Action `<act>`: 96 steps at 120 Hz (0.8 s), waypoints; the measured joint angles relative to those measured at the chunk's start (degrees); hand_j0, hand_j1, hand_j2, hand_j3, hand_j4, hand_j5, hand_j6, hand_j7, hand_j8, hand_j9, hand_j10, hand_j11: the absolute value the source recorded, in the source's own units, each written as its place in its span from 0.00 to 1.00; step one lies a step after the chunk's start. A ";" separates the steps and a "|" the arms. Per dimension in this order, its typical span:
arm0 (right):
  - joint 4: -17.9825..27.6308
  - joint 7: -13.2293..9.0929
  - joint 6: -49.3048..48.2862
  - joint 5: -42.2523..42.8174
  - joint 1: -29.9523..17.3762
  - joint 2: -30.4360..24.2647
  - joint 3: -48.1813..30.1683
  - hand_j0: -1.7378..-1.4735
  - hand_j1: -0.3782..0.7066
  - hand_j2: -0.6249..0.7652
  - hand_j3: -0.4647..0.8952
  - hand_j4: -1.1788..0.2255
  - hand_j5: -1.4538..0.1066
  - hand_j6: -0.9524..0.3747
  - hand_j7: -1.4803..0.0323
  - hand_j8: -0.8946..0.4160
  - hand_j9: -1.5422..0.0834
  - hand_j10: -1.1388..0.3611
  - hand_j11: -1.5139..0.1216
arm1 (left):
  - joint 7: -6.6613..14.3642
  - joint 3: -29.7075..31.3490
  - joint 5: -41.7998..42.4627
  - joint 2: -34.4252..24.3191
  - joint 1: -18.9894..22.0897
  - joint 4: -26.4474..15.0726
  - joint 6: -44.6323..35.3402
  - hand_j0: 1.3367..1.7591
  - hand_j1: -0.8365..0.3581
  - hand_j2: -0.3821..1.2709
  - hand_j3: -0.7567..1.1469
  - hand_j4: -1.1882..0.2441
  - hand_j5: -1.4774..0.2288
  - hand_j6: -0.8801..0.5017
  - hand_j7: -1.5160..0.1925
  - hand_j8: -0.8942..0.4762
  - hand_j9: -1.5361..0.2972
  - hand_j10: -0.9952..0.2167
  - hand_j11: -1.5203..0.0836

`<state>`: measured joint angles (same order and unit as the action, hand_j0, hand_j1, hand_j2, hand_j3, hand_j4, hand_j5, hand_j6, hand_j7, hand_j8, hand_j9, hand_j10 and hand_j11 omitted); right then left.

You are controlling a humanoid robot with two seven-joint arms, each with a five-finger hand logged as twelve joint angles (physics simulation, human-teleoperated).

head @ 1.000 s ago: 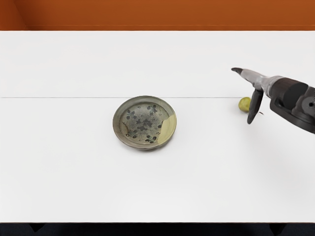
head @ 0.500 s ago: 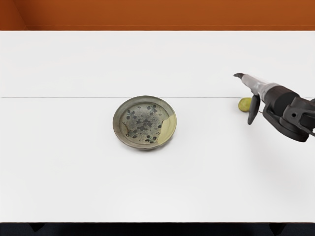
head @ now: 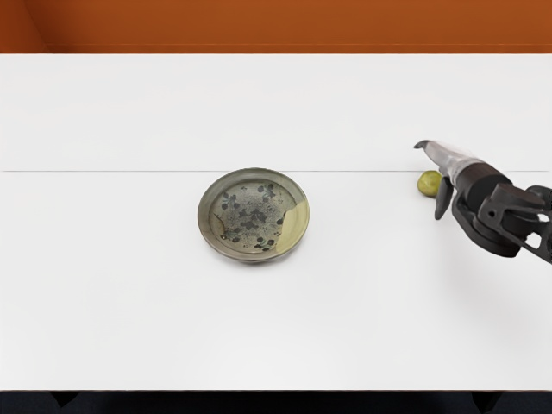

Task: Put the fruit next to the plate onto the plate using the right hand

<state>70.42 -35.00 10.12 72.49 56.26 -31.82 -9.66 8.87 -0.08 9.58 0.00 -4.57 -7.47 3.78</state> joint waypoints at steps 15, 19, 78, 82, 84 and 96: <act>-0.74 0.00 0.67 0.13 0.04 0.41 0.98 0.30 0.24 0.42 0.34 0.70 0.77 0.57 0.81 0.53 0.80 0.63 0.77 | 0.00 0.01 0.00 0.00 0.00 0.00 0.00 0.76 0.97 0.23 0.40 0.82 0.85 0.62 0.87 0.64 0.82 0.80 0.93; -0.86 0.00 0.75 0.37 0.14 0.46 1.29 0.30 0.24 0.42 0.34 0.69 0.77 0.56 0.81 0.53 0.79 0.62 0.77 | 0.00 0.00 0.00 0.00 0.00 0.00 0.00 0.76 0.97 0.23 0.40 0.82 0.85 0.62 0.87 0.64 0.82 0.80 0.93; -1.23 0.00 2.12 2.44 0.62 1.13 2.73 0.30 0.32 0.41 0.34 0.65 0.71 0.51 0.75 0.48 0.74 0.58 0.71 | 0.00 0.00 0.00 0.00 0.00 0.00 0.00 0.76 0.97 0.23 0.40 0.82 0.85 0.62 0.87 0.64 0.82 0.80 0.93; -1.21 0.00 2.48 2.56 0.57 1.18 2.94 0.30 0.32 0.41 0.34 0.64 0.71 0.51 0.75 0.47 0.73 0.58 0.71 | 0.00 0.00 0.00 0.00 0.00 0.00 0.00 0.76 0.97 0.23 0.40 0.82 0.85 0.62 0.87 0.64 0.82 0.80 0.93; -1.19 0.00 2.69 2.61 0.55 1.20 3.03 0.30 0.33 0.41 0.34 0.64 0.70 0.51 0.74 0.47 0.73 0.57 0.71 | 0.00 0.00 0.00 0.00 0.00 0.00 0.00 0.76 0.97 0.23 0.40 0.82 0.85 0.62 0.87 0.64 0.82 0.80 0.93; -1.12 0.00 3.47 2.78 0.41 1.27 3.33 0.30 0.34 0.41 0.34 0.64 0.70 0.50 0.74 0.46 0.72 0.57 0.70 | 0.00 -0.01 0.00 0.00 0.00 0.00 0.00 0.76 0.97 0.23 0.40 0.82 0.85 0.62 0.87 0.64 0.82 0.80 0.93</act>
<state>69.30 -35.00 13.59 75.27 56.67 -30.55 -6.33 8.87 -0.09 9.58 0.00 -4.57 -7.47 3.78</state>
